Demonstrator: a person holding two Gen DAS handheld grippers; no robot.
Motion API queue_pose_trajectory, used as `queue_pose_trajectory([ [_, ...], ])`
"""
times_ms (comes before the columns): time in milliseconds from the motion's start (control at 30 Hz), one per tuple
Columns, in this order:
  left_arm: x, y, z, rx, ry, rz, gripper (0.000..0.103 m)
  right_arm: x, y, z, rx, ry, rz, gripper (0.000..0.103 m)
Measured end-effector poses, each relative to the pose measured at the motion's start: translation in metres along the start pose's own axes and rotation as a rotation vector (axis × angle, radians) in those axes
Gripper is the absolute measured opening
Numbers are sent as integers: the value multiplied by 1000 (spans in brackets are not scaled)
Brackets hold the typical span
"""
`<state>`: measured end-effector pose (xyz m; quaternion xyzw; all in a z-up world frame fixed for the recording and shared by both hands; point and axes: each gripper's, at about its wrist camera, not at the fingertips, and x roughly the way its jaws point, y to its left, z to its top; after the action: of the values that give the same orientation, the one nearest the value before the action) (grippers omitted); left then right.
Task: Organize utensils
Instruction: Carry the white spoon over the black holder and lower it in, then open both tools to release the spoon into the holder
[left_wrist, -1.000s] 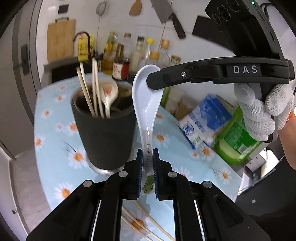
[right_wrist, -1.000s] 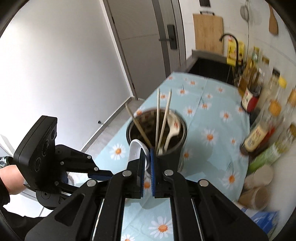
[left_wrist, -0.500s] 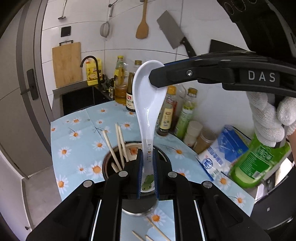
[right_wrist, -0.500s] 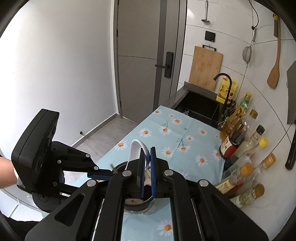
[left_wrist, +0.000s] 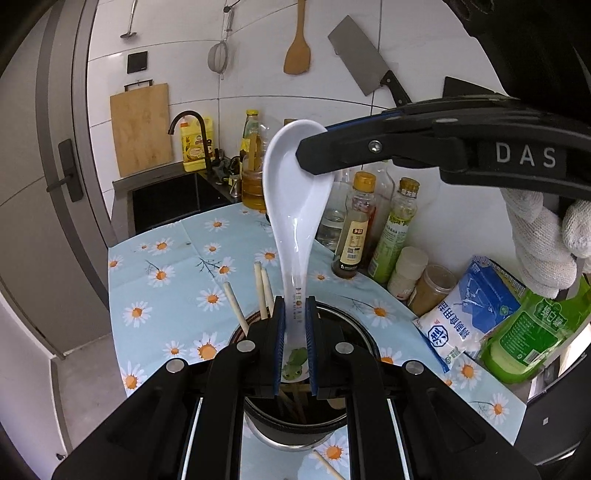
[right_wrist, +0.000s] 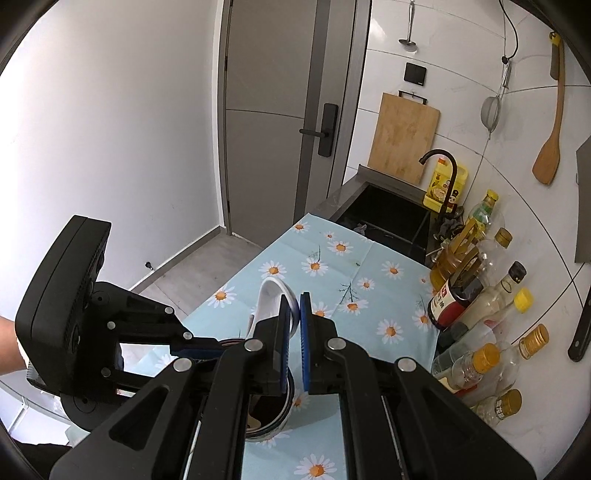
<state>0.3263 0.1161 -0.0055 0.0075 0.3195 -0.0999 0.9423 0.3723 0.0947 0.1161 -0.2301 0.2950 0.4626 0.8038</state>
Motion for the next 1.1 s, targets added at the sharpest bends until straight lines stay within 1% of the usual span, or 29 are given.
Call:
queue_pose_trajectory([
  [67,1,-3,1,16,-1,14,10,-1,0,-1,-7,-2,-4,6],
  [333,9,-13,-2,42,23,27,11,0,-3,-8,-5,12,-14,6],
  [533,15,-17,-6,37,42,40,13,3,-1,-14,-8,24,-1,6],
  [567,16,-16,-6,32,45,41,21,4,0,-15,-12,28,3,6],
  [633,15,-15,-6,20,41,44,32,7,2,-18,-17,34,2,6],
  [800,12,-13,-5,6,36,51,33,13,-2,-23,6,49,12,6],
  [900,10,-12,-5,-2,30,51,33,17,-4,-27,23,64,37,9],
  [967,9,-11,-5,-5,26,47,33,18,-3,-29,27,72,42,18],
  [1000,7,-11,-5,-7,24,43,33,19,-4,-30,34,73,48,20],
  [1067,5,-12,-4,-5,19,38,33,19,-6,-31,59,79,64,30],
  [1100,3,-13,-4,-4,17,37,33,19,-7,-32,71,81,72,30],
])
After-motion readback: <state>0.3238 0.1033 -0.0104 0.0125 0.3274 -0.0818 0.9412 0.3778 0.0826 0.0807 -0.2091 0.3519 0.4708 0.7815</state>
